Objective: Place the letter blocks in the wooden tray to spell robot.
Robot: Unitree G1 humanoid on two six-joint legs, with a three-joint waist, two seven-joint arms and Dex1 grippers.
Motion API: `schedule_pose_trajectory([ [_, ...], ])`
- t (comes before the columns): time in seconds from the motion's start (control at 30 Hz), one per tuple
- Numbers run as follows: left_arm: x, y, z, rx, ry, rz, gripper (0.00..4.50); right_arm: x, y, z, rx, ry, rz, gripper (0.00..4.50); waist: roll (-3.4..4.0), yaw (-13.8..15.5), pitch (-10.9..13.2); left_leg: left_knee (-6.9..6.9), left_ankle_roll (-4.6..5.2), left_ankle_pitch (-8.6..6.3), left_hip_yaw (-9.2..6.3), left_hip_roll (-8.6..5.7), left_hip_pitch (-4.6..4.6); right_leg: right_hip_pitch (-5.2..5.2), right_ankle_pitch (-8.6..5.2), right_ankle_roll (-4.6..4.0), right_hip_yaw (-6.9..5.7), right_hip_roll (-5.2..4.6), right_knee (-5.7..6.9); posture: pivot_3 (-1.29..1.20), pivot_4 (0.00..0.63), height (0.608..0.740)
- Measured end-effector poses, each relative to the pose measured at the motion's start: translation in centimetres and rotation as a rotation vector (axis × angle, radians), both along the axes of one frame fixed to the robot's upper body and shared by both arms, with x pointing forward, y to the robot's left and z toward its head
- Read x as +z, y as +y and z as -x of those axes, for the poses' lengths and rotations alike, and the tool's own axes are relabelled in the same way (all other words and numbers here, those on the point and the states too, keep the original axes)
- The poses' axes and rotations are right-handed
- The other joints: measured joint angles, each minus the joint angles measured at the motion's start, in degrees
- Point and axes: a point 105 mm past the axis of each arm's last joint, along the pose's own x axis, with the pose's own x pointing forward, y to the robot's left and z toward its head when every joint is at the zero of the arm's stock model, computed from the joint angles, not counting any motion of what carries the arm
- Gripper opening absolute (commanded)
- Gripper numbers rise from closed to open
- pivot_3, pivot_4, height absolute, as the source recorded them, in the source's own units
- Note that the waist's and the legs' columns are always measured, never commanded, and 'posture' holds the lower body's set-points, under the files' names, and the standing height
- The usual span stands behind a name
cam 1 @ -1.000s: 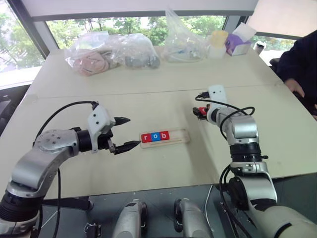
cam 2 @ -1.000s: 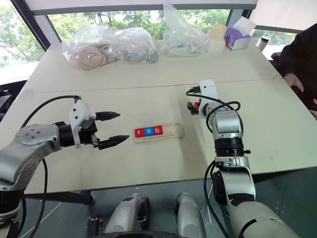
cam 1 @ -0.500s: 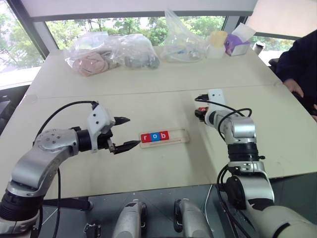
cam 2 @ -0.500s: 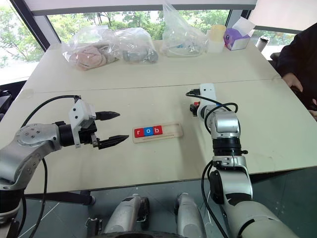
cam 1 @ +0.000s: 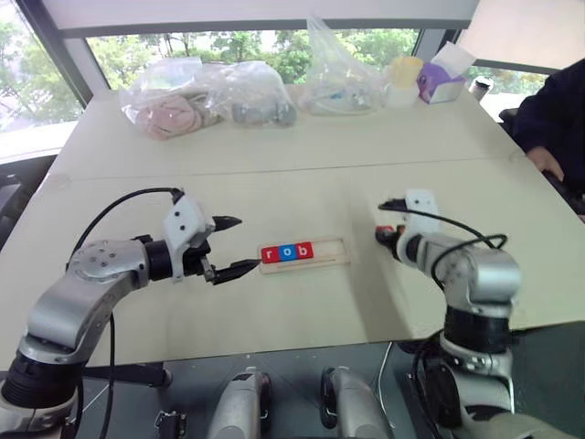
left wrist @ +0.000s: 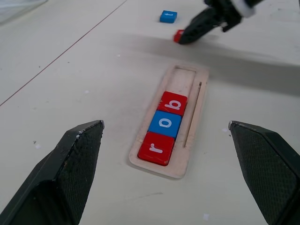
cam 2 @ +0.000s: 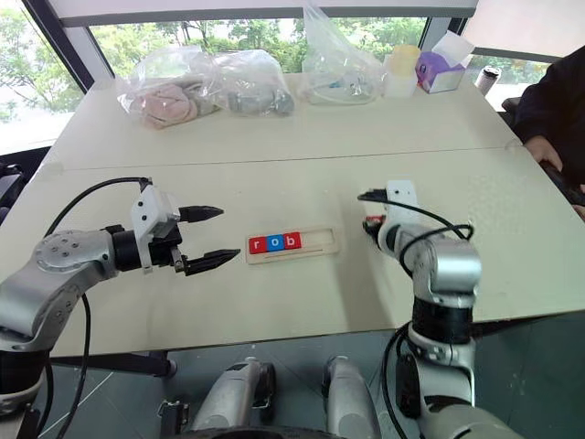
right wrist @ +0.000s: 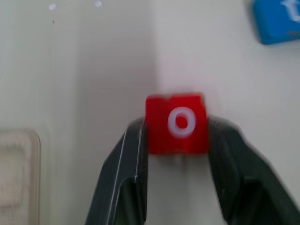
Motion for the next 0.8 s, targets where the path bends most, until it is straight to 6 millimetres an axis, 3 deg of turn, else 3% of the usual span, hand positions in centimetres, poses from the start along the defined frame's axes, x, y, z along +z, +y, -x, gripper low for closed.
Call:
schedule_pose_trajectory([
  [0.2,-0.2,-0.4,0.0,-0.022,0.002,0.008,4.5,-0.7,0.2,2.8,-0.01,-0.001,0.015,1.16,0.01,-0.06,-0.01,0.01,-0.04,-0.02,0.01,0.05,0.01,-0.02,0.01,-0.06,0.0,0.01,-0.08,0.0,0.15,0.725],
  [0.8,-0.1,-0.5,-0.5,-0.034,-0.008,0.003,4.5,-0.4,0.7,0.9,0.003,-0.025,0.061,1.16,0.0,-0.31,-0.01,0.02,-0.05,-0.02,0.14,0.21,-0.01,-0.09,0.13,-0.23,-0.01,0.05,-0.18,0.0,0.15,0.725],
])
